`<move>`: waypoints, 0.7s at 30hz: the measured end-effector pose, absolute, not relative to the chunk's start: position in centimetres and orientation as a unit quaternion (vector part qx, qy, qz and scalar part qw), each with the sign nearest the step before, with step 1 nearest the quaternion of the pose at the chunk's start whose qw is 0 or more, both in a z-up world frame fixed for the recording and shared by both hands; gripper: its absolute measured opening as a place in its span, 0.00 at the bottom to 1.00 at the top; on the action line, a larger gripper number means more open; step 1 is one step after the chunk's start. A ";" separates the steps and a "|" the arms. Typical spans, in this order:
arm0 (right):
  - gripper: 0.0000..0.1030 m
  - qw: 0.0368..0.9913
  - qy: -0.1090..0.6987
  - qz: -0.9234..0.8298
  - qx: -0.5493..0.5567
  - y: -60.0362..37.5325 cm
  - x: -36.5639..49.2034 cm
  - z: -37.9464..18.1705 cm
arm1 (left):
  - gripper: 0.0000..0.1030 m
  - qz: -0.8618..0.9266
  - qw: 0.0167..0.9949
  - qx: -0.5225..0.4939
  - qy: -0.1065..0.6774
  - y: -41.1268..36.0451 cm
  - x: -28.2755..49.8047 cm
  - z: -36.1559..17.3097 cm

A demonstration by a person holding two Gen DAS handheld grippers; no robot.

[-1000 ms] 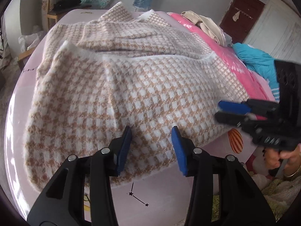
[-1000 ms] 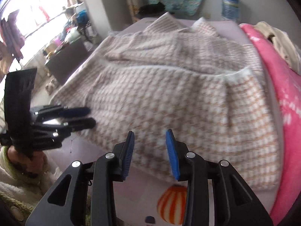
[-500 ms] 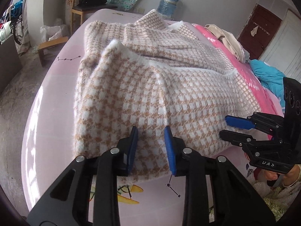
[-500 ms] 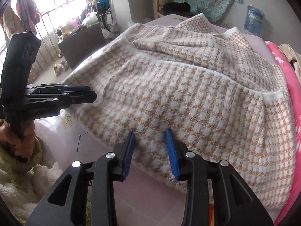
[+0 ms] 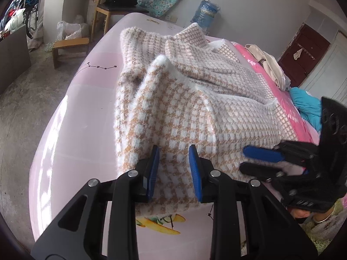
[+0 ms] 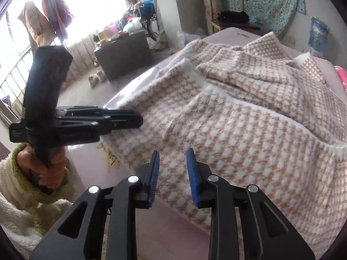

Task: Fold large clothes

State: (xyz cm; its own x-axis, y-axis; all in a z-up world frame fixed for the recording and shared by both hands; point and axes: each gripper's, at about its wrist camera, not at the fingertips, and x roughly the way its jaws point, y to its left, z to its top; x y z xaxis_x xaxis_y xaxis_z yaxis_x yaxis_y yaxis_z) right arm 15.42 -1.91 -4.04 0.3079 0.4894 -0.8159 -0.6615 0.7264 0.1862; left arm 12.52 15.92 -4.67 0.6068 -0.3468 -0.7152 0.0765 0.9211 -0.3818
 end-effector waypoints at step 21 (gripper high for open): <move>0.50 0.873 0.444 0.199 -0.037 -10.4 21.8 -2.1 | 0.35 -0.061 0.885 -0.120 0.445 14.2 18.6 -3.9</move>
